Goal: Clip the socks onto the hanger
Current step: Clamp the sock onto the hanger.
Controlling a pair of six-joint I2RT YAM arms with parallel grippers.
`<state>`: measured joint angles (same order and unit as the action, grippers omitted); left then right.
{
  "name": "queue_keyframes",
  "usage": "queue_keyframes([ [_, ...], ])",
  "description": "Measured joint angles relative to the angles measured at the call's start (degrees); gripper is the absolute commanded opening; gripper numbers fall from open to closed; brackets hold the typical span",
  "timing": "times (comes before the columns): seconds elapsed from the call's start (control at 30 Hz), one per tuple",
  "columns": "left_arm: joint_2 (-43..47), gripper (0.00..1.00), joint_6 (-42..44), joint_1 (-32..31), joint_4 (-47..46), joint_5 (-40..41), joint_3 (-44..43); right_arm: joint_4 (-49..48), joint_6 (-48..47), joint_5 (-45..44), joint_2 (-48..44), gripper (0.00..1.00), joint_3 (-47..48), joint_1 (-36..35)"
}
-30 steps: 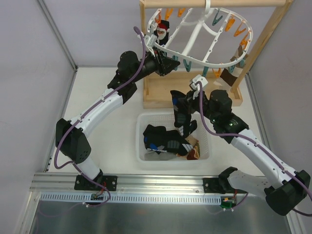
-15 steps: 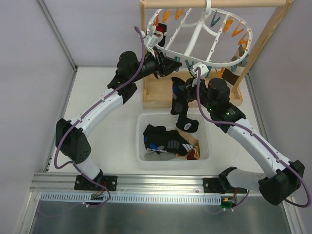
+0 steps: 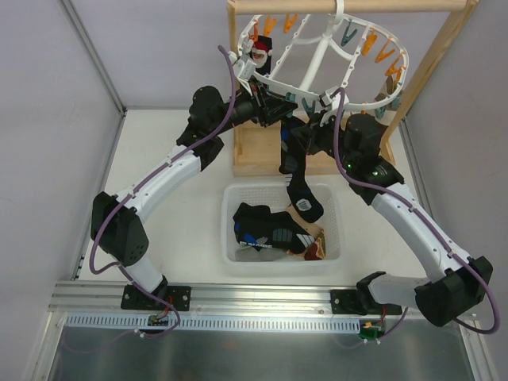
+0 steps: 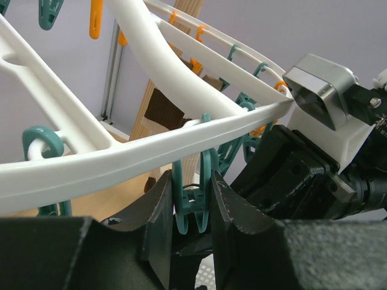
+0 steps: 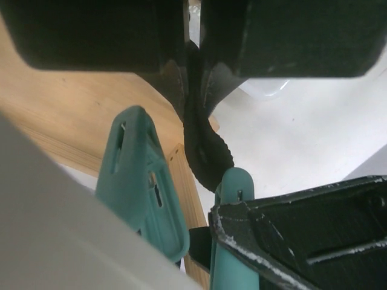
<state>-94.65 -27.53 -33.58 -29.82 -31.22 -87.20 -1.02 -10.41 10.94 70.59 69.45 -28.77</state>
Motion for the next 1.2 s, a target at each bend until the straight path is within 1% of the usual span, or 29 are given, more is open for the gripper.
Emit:
queue_keyframes([
  [0.43, -2.43, 0.0, -0.44, 0.31, -5.44, -1.99, 0.87, 0.39, 5.62, 4.11, 0.63, 0.01, 1.27, 1.66],
  [1.2, -3.69, 0.0, -2.8, 0.98, -8.48, -4.81, 0.87, -0.17, 11.54, 4.11, 1.07, 0.01, 1.27, 3.15],
])
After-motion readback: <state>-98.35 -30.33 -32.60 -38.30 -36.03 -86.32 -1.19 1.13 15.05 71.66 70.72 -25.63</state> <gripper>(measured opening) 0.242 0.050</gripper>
